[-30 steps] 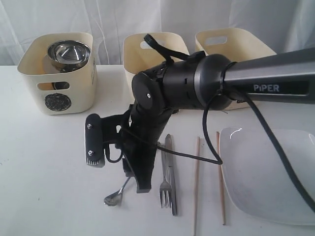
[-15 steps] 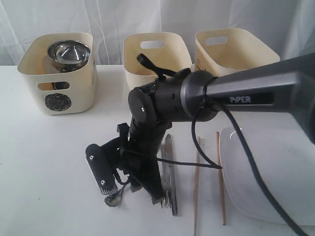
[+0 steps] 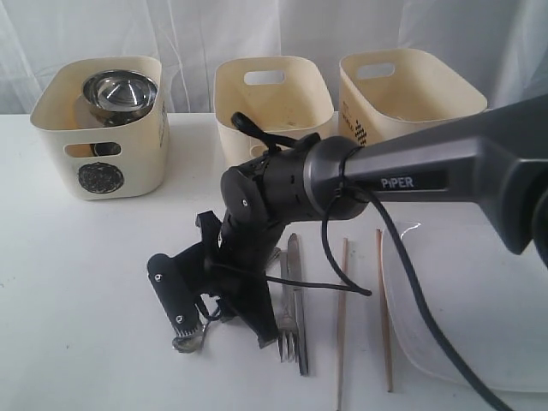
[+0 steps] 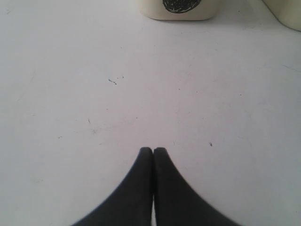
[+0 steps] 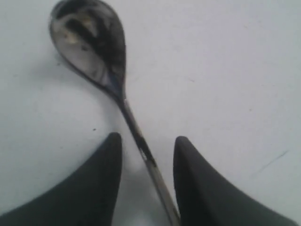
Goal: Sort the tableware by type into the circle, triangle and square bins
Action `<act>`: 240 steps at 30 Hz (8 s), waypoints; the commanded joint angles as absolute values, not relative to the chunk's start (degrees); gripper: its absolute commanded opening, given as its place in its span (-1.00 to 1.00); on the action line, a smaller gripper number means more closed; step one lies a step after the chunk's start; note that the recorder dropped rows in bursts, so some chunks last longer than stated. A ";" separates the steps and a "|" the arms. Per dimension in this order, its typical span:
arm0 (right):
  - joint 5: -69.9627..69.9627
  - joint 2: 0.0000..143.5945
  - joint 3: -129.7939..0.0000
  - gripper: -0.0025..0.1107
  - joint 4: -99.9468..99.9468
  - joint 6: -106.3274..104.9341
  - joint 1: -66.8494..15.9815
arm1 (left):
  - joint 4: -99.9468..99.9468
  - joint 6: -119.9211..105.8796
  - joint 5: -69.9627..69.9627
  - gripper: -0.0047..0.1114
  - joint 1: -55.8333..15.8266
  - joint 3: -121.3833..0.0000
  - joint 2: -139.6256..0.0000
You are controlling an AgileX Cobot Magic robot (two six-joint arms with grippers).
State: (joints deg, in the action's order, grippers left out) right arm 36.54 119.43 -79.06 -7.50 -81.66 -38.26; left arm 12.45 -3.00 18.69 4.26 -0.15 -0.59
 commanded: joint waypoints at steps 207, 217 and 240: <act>18.62 109.73 -87.21 -0.96 -57.11 -44.71 -7.94 | 12.81 -3.09 20.35 -0.92 3.92 0.00 -0.14; 20.63 117.49 -90.85 -0.92 -57.11 -44.95 -7.94 | 12.81 -3.09 20.35 -0.92 3.92 0.00 -0.14; 64.15 104.78 -90.41 -0.96 -21.90 -28.20 -7.94 | 12.81 -3.09 20.35 -0.92 3.92 0.00 -0.14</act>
State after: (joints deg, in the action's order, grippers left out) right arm 55.41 105.18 -90.64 -28.54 -32.15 -8.34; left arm 12.45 -3.00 18.69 4.26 -0.15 -0.59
